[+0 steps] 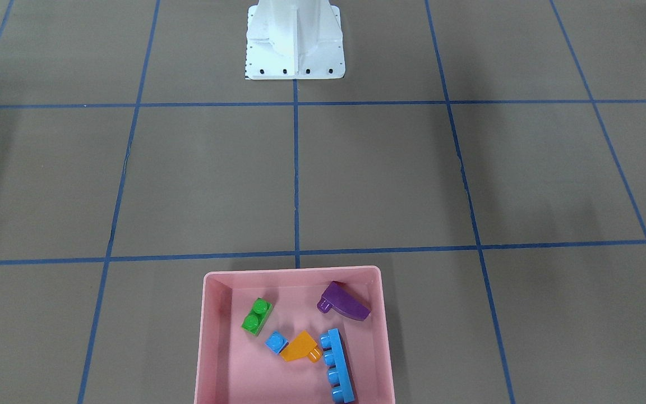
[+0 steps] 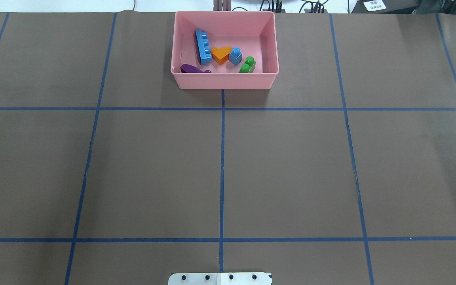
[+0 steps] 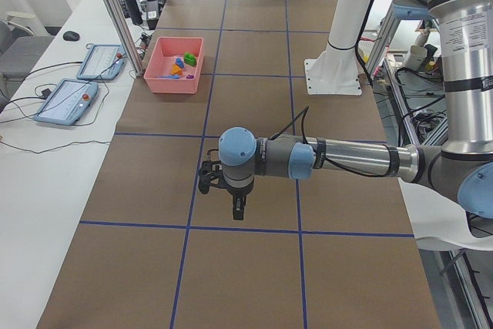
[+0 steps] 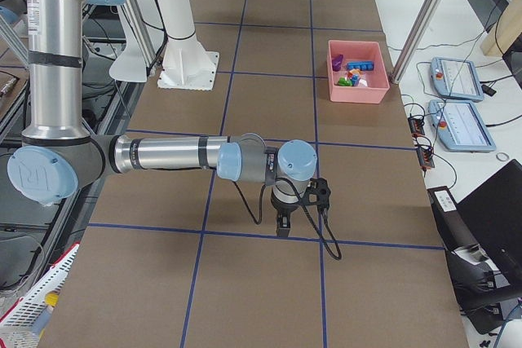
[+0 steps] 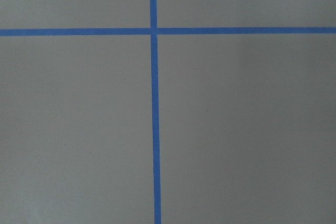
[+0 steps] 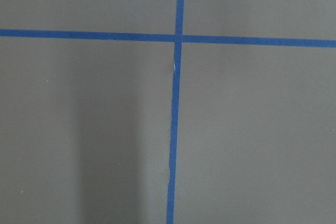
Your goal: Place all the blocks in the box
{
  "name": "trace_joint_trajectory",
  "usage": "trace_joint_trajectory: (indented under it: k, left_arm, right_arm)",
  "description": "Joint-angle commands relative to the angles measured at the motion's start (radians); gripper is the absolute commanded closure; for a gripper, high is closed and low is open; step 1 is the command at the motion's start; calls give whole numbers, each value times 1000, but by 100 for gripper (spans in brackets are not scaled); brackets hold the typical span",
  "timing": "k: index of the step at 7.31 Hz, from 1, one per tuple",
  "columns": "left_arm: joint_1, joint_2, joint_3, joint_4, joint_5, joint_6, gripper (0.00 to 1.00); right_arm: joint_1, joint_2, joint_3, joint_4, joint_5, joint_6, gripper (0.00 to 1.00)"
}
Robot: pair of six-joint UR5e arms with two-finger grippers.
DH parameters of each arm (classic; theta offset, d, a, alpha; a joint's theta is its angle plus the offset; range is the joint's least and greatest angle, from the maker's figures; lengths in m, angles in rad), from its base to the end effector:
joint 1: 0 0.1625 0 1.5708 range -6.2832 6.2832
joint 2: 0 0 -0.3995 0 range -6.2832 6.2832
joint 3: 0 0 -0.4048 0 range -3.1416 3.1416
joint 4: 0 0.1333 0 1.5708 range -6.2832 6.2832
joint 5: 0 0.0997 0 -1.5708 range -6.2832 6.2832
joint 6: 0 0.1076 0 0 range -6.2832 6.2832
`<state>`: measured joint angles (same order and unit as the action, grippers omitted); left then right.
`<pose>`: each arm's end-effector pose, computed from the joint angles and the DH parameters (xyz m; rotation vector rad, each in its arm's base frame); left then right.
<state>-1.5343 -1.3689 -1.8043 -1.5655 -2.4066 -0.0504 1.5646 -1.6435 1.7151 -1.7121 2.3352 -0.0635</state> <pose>-0.0379 -0.4277 0.6106 -0.0116 0.8360 -0.0021 0.0559 -0.4691 0.6164 -0.0444 -0.7657 -0.0396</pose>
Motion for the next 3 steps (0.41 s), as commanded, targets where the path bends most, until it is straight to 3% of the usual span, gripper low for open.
trace_joint_trajectory:
  k: [1,2,3]
  left_arm:
    - [2,-15,37,-4,64,1,0]
    - [2,-13,11,-1,57,-3,0]
    - [2,-10,16,-4,52,-2,0]
  right_arm:
    - [3,-19,29,0,-54,1,0]
    - [5,-36,53,5,-56,2,0]
    - [5,-42,35,100,-59,2,0]
